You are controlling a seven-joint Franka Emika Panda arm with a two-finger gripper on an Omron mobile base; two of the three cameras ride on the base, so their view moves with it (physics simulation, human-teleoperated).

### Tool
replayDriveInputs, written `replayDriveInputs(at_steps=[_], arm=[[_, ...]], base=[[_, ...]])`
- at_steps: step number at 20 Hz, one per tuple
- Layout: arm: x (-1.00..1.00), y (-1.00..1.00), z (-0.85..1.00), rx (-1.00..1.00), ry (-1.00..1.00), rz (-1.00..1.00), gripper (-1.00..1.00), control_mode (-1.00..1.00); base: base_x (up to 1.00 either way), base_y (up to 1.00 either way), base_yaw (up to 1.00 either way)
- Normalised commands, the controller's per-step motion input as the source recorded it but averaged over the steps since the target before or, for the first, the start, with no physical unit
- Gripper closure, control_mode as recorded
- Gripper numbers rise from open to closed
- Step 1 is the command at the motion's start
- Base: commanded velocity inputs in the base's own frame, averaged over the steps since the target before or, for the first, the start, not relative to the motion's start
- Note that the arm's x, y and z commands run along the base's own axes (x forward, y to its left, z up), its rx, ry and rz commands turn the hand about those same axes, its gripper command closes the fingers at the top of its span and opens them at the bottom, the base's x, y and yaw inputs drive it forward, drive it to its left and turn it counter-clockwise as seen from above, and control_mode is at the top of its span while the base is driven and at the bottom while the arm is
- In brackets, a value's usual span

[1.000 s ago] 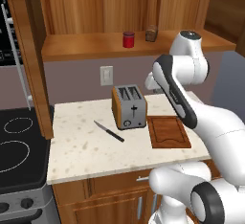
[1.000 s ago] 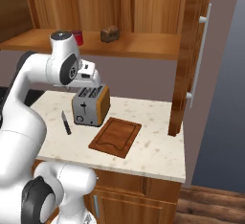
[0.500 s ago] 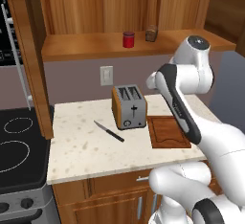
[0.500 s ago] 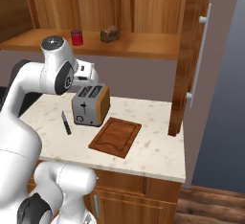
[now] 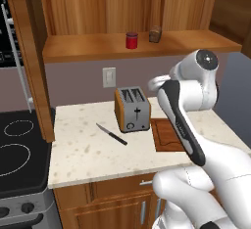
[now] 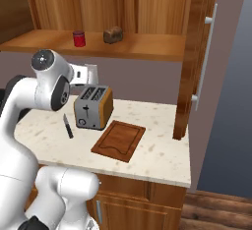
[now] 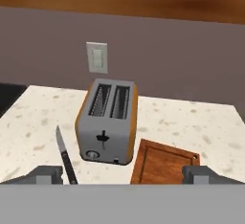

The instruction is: Pick the bread, place it on the cutting board, pick the jam, place it on the counter, and close the cabinet.

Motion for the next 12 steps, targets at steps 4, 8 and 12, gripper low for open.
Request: replayDriveInputs(at_steps=[4, 8, 12], arm=[[0.00, 0.12, 0.13, 0.00, -0.19, -0.01, -1.00, -1.00], [0.00, 0.08, 0.18, 0.00, -0.15, -0.01, -1.00, -1.00], [0.00, 0.07, 0.25, 0.00, -0.11, -0.01, -1.00, -1.00]], base=[[0.00, 0.00, 0.00], [0.00, 0.00, 0.00], [0.00, 0.00, 0.00]])
